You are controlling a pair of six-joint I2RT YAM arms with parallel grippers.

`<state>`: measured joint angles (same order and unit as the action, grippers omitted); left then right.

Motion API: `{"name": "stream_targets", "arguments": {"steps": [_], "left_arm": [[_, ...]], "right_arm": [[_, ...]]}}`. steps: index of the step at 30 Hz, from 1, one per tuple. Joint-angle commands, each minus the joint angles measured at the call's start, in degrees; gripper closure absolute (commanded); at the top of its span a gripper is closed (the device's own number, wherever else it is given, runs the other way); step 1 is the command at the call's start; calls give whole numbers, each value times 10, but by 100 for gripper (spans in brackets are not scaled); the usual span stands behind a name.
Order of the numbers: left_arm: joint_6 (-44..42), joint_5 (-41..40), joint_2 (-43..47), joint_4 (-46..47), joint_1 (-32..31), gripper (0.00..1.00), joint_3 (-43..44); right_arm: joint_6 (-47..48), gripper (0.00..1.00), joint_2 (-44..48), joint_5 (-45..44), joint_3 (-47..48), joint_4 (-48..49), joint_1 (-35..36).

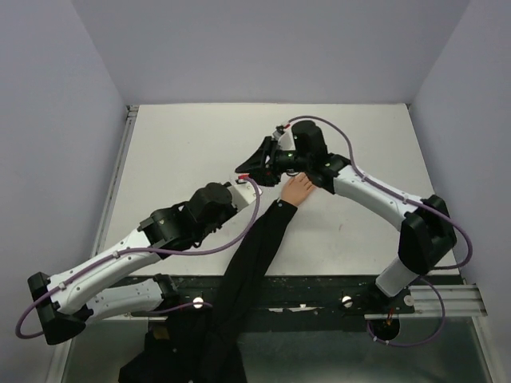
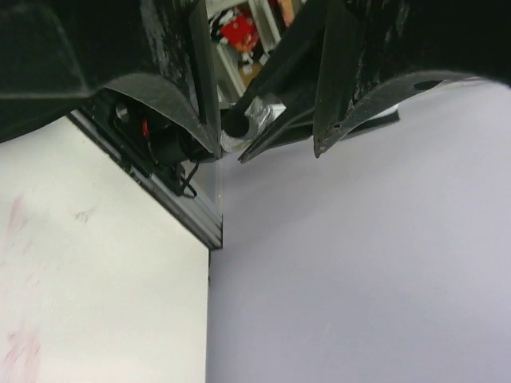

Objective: Paint the nails

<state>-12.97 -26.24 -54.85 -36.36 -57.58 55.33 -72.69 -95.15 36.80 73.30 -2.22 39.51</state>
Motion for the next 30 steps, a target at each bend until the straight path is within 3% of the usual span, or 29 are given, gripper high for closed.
{"name": "stream_targets", "arguments": {"steps": [1,7,14,18,20,30], "left_arm": [[70,145,51,-42,57,100,5],[147,298,101,-39,131,100,6],[276,564,124,40,237,100,14],[384,752,113,143,317,100,3],[450,810,108,208,341,100,-3],[588,902,98,343,376,100,-22]], "right_arm": [[46,42,74,-16,-22,-12,-60],[126,37,152,-15,-60,65,-85],[276,37,214,143,-83,193,-78],[388,37,209,182,-27,95,-44],[430,39,196,187,5,40,-16],[433,40,193,170,4,71,11]]}}
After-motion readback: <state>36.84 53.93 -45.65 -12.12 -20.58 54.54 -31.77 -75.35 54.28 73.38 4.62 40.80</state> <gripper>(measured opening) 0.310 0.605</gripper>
